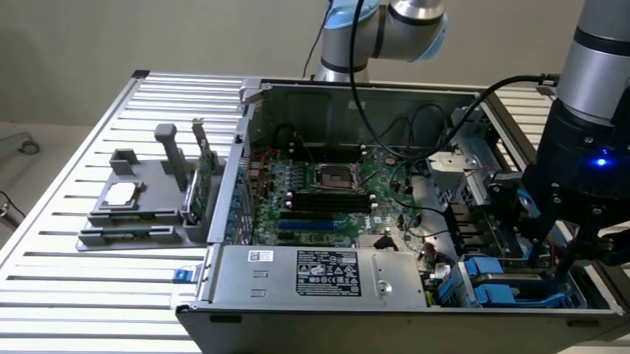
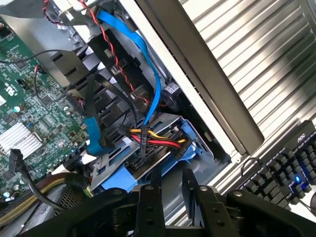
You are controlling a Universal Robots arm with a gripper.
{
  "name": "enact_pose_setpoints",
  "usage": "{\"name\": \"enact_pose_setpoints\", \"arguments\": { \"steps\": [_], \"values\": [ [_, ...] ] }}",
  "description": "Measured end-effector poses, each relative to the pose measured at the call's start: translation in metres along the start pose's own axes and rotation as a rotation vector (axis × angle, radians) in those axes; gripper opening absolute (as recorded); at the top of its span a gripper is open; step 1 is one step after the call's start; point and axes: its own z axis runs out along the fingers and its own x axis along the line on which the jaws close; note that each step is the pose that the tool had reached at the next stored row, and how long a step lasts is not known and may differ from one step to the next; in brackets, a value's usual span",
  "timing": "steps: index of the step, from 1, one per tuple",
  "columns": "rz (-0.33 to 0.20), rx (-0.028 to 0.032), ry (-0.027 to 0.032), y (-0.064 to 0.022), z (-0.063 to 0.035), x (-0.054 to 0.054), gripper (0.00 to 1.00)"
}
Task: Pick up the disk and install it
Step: 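Insert the second disk wire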
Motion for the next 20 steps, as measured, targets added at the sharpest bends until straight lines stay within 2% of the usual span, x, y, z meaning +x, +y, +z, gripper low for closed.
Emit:
{"name": "enact_pose_setpoints", "arguments": {
  "steps": [4, 9, 14, 17, 20],
  "values": [
    [0.010, 0.0023, 0.0002, -0.0008, 0.0047, -0.002, 0.31],
    [0.065, 0.0140, 0.0022, -0.0012, 0.0120, 0.000, 0.31],
    [0.110, 0.0236, 0.0038, -0.0012, 0.0133, 0.000, 0.31],
    [0.117, 0.0232, 0.0060, -0.0005, 0.0132, -0.001, 0.31],
    [0.118, 0.0216, 0.0109, 0.0006, 0.0100, -0.003, 0.31]
  ]
}}
